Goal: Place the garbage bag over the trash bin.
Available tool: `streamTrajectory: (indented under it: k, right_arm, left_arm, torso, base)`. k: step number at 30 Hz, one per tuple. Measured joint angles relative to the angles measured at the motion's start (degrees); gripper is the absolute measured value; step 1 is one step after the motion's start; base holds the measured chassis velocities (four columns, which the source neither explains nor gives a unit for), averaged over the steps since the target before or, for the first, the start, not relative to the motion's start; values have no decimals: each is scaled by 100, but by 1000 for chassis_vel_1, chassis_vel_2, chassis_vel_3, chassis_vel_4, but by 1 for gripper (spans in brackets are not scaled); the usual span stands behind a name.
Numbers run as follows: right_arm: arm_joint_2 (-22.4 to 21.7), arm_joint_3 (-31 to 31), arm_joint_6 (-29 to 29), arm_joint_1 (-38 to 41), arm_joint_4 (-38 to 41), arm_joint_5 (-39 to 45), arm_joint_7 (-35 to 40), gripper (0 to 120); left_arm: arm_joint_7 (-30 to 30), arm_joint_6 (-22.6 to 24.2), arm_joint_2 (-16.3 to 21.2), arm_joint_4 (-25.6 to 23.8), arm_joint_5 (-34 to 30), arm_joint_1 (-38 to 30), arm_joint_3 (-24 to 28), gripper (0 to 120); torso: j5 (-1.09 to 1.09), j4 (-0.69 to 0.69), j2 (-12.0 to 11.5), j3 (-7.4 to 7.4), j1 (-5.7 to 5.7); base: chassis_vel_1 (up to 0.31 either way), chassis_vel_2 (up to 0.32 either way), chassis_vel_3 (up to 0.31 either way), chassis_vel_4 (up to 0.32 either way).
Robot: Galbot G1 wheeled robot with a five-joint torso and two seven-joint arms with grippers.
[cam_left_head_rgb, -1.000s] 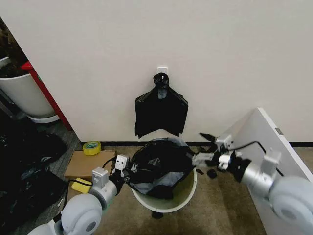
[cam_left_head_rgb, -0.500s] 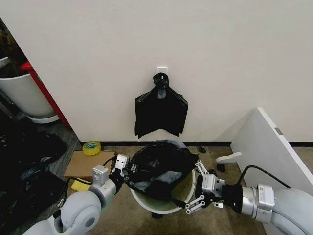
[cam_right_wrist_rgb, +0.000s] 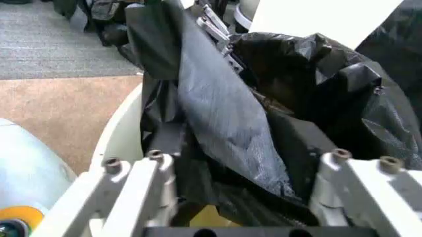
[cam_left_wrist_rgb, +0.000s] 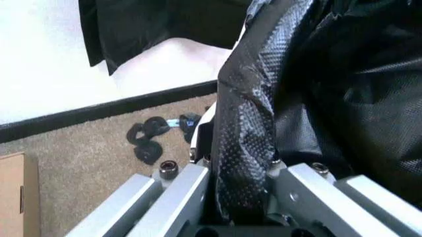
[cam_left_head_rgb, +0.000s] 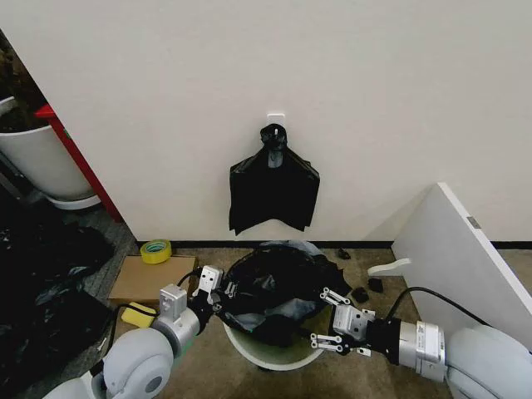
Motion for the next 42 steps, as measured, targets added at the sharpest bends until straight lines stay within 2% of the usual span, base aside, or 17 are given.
streamTrajectory:
  k: [1, 3, 5, 7, 12, 23, 29, 34, 42]
  right_arm:
    - [0, 0, 0, 0, 0, 0, 0, 39]
    - [-1, -8, 26, -33, -10, -71, 73, 29]
    - [-18, -11, 101, -40, -15, -145, 80, 25]
    - [-55, -13, 198, -66, -27, -228, 80, 13]
    - [-140, 14, 398, -136, -117, -329, -16, 0]
    - [-172, 390, 739, -319, -417, -47, -265, 0]
    - [-114, 768, 1169, -909, -579, 29, -578, 0]
    - [48, 1207, 1679, -1312, -905, 393, -1294, 0]
    - [281, 1168, 1902, -1356, -1068, 418, -2009, 0]
  left_arm:
    - [0, 0, 0, 0, 0, 0, 0, 0]
    - [-16, 7, 2, -7, 0, 11, 4, 0]
    - [-25, 17, 3, -8, -10, 6, 5, 0]
    - [-37, 45, 1, -8, -63, -8, 1, 0]
    - [-60, 101, 4, -8, -208, -12, -57, 0]
    - [-16, 148, 121, 10, -626, -25, -116, 0]
    - [-36, 227, 131, 79, -988, -101, -144, 0]
    - [-64, 271, 135, 175, -1236, -157, -272, 0]
    - [-147, 398, 115, 199, -1581, -207, -349, 0]
  torso:
    - [0, 0, 0, 0, 0]
    - [0, 0, 0, 0, 0]
    - [0, 0, 0, 0, 0]
    - [0, 0, 0, 0, 0]
    - [-1, 0, 0, 0, 0]
    - [0, 0, 0, 0, 0]
    - [0, 0, 0, 0, 0]
    - [0, 0, 0, 0, 0]
    - [0, 0, 0, 0, 0]
  base:
    - [0, 0, 0, 0]
    - [0, 0, 0, 0]
    - [0, 0, 0, 0]
    - [0, 0, 0, 0]
    - [0, 0, 0, 0]
    - [0, 0, 0, 0]
    - [0, 0, 0, 0]
    - [0, 0, 0, 0]
    - [0, 0, 0, 0]
